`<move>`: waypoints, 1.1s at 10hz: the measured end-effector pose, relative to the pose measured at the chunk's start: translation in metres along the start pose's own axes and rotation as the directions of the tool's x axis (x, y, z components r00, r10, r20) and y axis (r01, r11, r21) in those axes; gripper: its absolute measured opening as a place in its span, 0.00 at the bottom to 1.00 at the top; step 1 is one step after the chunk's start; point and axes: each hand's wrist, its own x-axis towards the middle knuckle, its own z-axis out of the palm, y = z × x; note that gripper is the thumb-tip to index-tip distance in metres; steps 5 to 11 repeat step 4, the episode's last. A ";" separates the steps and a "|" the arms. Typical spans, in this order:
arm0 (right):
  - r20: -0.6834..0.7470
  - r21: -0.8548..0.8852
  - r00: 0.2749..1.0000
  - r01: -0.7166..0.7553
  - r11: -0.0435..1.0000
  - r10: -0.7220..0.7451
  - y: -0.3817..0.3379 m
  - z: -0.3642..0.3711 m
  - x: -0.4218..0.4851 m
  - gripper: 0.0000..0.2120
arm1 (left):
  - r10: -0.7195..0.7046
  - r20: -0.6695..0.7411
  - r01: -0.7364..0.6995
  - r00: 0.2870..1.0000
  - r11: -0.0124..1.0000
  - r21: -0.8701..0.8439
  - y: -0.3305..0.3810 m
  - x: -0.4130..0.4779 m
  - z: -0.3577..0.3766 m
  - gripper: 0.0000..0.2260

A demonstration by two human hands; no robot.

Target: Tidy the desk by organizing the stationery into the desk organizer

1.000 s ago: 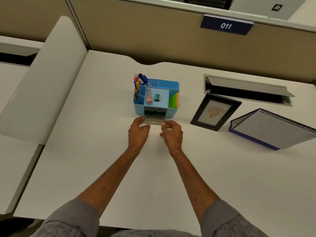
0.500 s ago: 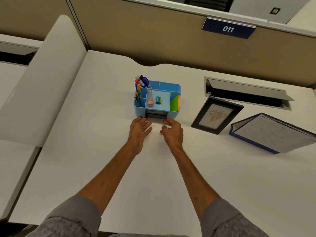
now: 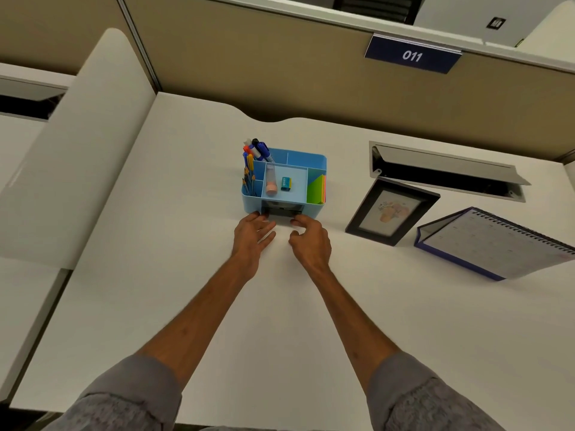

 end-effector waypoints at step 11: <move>0.069 -0.179 0.992 0.120 0.976 -0.109 0.014 -0.019 -0.017 0.25 | 0.479 0.316 -0.494 0.819 0.310 0.812 -0.031 -0.012 -0.033 0.12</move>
